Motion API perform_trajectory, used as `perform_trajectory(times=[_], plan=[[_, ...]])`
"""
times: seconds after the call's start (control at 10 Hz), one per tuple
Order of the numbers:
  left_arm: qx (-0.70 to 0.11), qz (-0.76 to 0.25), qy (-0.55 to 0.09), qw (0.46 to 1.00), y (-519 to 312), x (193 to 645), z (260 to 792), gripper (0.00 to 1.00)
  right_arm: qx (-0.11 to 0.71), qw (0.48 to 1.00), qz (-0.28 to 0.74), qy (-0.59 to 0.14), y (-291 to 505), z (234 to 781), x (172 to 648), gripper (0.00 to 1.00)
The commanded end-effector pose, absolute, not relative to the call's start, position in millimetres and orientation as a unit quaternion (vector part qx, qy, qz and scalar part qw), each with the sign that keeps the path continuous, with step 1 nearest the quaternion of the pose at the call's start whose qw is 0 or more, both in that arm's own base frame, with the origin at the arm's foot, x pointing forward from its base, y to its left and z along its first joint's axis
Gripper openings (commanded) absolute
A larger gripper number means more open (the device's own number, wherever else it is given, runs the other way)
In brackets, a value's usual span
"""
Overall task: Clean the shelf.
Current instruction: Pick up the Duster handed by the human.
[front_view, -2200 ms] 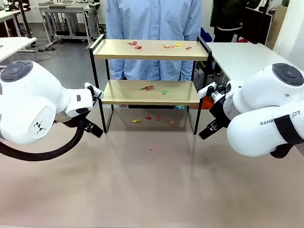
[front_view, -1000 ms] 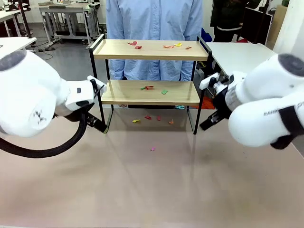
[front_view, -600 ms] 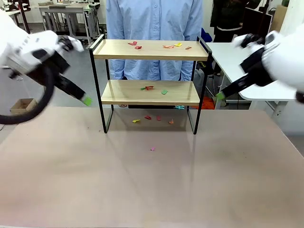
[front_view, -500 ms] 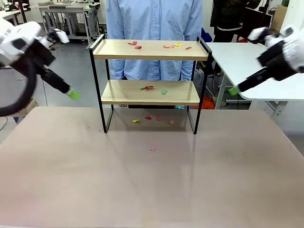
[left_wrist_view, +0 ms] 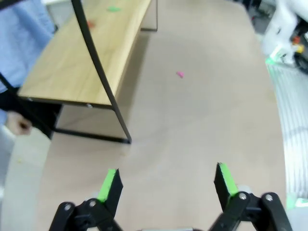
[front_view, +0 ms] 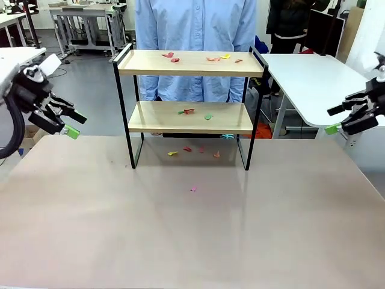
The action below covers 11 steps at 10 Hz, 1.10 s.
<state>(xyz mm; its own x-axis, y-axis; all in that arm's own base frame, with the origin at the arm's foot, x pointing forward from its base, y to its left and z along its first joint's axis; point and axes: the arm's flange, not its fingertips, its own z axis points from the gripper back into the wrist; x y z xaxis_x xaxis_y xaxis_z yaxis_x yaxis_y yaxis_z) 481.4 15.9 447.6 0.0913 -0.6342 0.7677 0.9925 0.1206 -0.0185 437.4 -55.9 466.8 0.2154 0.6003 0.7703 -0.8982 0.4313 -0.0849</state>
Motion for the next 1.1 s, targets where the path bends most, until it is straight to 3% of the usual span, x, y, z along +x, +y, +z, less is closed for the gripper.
perform_trajectory(times=[0.0, 0.1, 0.5, 0.8, 1.0], plan=[[-0.337, -0.588, -0.331, 0.657, 19.8, 494.1, 441.6, 1.00, 0.186, 0.777, 0.478, -0.364, -50.5, 476.8, 432.8, 1.00], [-0.287, -0.598, -0.312, 0.681, 15.9, 481.4, 447.6, 1.00, 0.186, 0.777, 0.478, -0.364, -50.5, 476.8, 432.8, 1.00], [-0.296, -0.599, -0.320, 0.671, 17.4, 486.8, 439.5, 1.00, 0.181, 0.774, 0.487, -0.362, -50.9, 469.6, 434.1, 1.00], [-0.386, -0.534, -0.359, 0.661, 54.1, 564.7, 415.9, 1.00, 0.316, 0.718, 0.470, -0.404, -101.4, 447.2, 519.0, 1.00], [-0.445, -0.527, -0.382, 0.615, 74.2, 597.6, 382.0, 1.00, 0.383, 0.672, 0.476, -0.420, -123.3, 415.6, 559.3, 1.00]])
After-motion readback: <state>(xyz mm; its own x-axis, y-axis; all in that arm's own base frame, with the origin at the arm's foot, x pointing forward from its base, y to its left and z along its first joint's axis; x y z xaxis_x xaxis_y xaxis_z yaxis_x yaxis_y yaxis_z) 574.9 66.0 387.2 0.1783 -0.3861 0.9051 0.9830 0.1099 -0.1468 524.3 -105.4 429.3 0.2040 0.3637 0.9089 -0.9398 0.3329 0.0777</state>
